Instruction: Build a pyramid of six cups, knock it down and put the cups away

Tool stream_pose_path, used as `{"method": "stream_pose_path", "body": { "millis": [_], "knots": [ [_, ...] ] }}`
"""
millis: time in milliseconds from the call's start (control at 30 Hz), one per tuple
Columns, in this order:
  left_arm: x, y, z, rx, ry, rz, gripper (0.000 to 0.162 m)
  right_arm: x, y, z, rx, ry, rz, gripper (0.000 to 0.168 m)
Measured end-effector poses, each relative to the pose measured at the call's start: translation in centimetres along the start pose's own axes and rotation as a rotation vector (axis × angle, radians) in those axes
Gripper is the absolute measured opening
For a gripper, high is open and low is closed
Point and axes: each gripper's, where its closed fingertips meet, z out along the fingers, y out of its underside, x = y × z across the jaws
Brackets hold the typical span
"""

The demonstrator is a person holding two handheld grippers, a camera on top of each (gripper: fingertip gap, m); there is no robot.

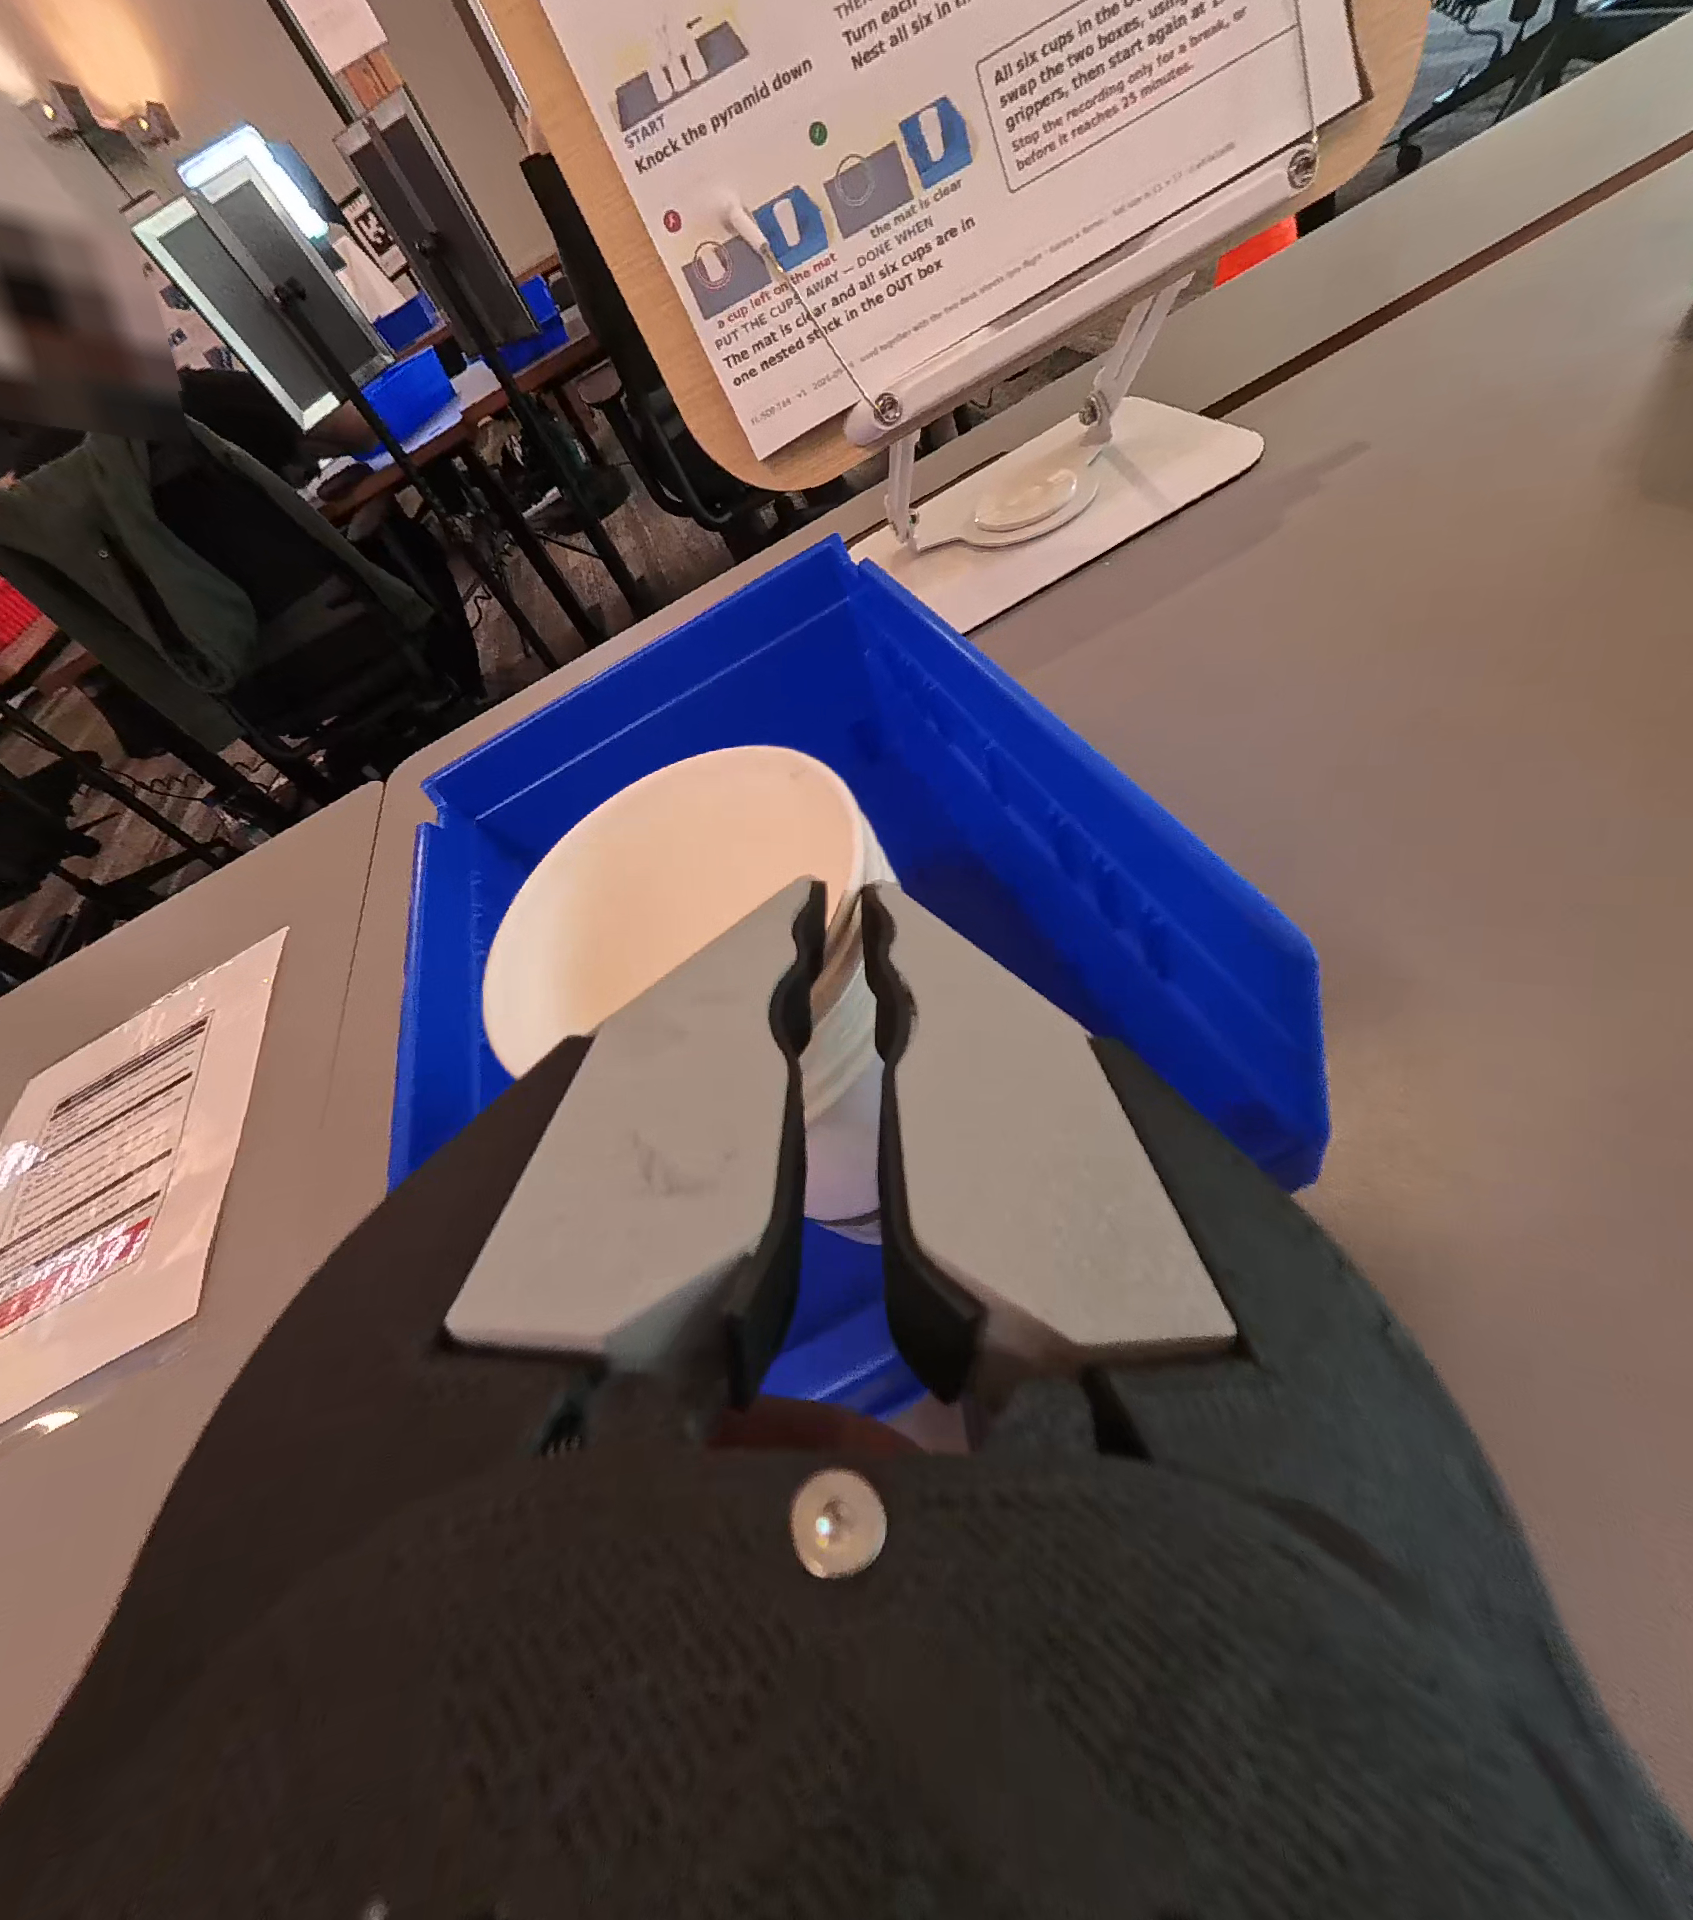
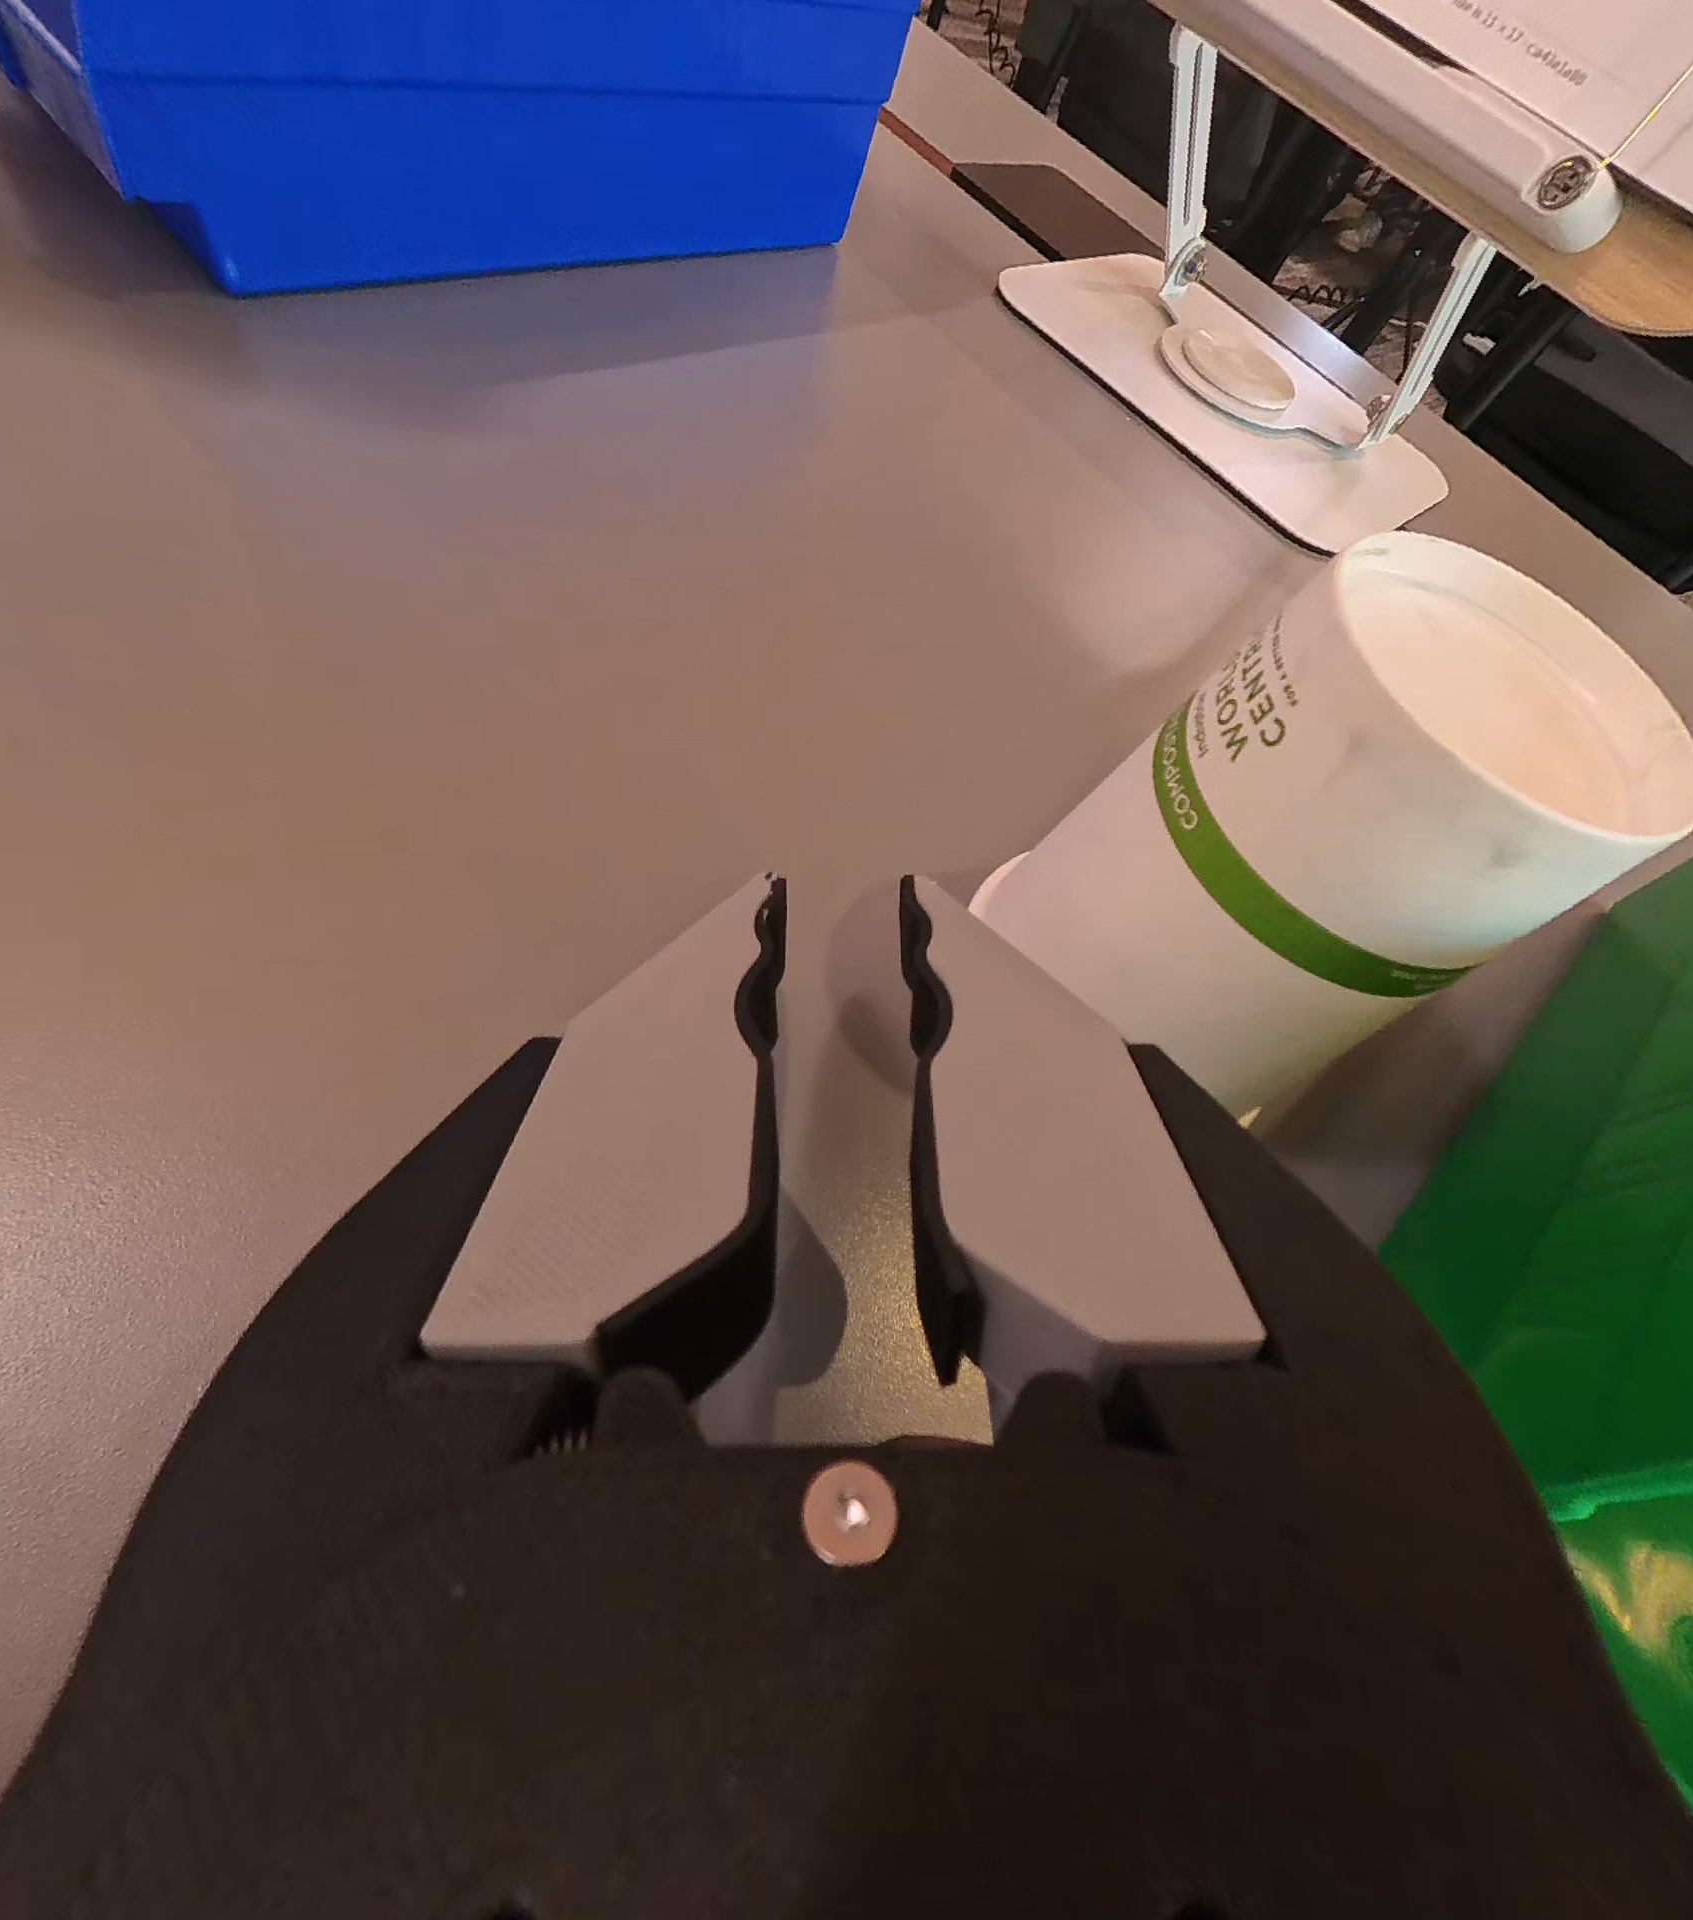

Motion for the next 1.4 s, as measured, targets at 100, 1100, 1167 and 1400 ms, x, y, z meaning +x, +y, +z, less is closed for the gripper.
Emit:
{"method": "stream_pose_path", "body": {
  "millis": [100,1100,1167,1400],
  "knots": [
    [-0.5,-0.1,-0.1,-0.005,-0.029,0.011,0.002,0.0,0.0,0.0,0.001,-0.002,0.003,0.019],
    [-2.4,-6.6,-4.2,0.235,-0.274,0.106,0.001,-0.1,0.1,0.2,-0.013,0.002,-0.015,0.019],
    [-2.5,-7.3,-4.9,0.264,-0.287,0.103,0.001,-0.1,0.1,0.2,-0.010,0.003,-0.014,0.019],
    [-2.6,-8.6,-6.3,0.334,-0.277,0.066,0.001,0.0,0.1,0.1,-0.009,0.008,-0.017,0.019]
  ]
}}
